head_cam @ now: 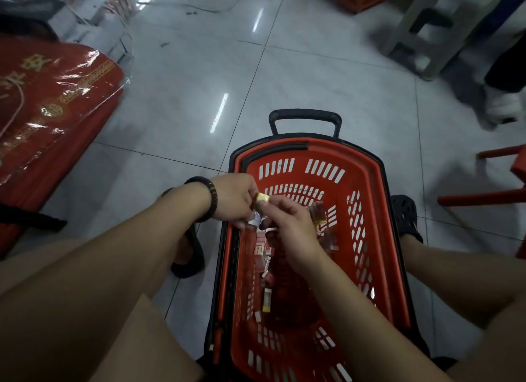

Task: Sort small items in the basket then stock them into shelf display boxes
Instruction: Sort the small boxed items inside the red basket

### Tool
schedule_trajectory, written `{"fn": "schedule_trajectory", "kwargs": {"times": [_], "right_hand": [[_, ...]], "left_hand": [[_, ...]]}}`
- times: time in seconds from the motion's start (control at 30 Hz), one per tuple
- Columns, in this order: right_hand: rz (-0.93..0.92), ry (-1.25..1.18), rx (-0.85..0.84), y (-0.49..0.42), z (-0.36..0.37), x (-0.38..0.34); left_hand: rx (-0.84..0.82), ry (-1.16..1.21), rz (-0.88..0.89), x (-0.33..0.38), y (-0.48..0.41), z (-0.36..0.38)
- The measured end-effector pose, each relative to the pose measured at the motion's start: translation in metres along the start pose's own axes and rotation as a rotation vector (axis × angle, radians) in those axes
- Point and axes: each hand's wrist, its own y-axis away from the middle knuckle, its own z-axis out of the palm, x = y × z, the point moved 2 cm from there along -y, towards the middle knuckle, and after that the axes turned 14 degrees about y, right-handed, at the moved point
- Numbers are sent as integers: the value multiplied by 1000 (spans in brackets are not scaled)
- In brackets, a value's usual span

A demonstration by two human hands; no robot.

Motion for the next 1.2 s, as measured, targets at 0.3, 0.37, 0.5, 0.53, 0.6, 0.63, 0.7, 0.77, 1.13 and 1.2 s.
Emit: {"fn": "schedule_trajectory", "kwargs": {"times": [0.3, 0.37, 0.5, 0.53, 0.6, 0.63, 0.7, 0.77, 1.13, 1.2], "right_hand": [[344, 122, 151, 0, -30, 70], [527, 397, 121, -1, -34, 115], [725, 598, -11, 12, -20, 192], [754, 577, -18, 16, -14, 203], [787, 503, -11, 19, -5, 218], [796, 467, -6, 18, -3, 222], [790, 429, 26, 10, 4, 229], [754, 448, 74, -4, 13, 236], [789, 491, 172, -56, 25, 242], [781, 494, 171, -63, 26, 243]], "left_hand": [[219, -58, -403, -27, 2, 6], [176, 16, -477, -30, 2, 15], [270, -117, -452, -29, -6, 19], [272, -137, -444, -29, -9, 18], [283, -107, -452, -30, -17, 16], [292, -74, -459, -31, -22, 14], [297, 1, -470, -31, -29, 10], [311, 58, -460, -29, -34, 4], [431, 124, -317, -10, -51, -10], [439, 123, -301, -10, -51, -11]]}}
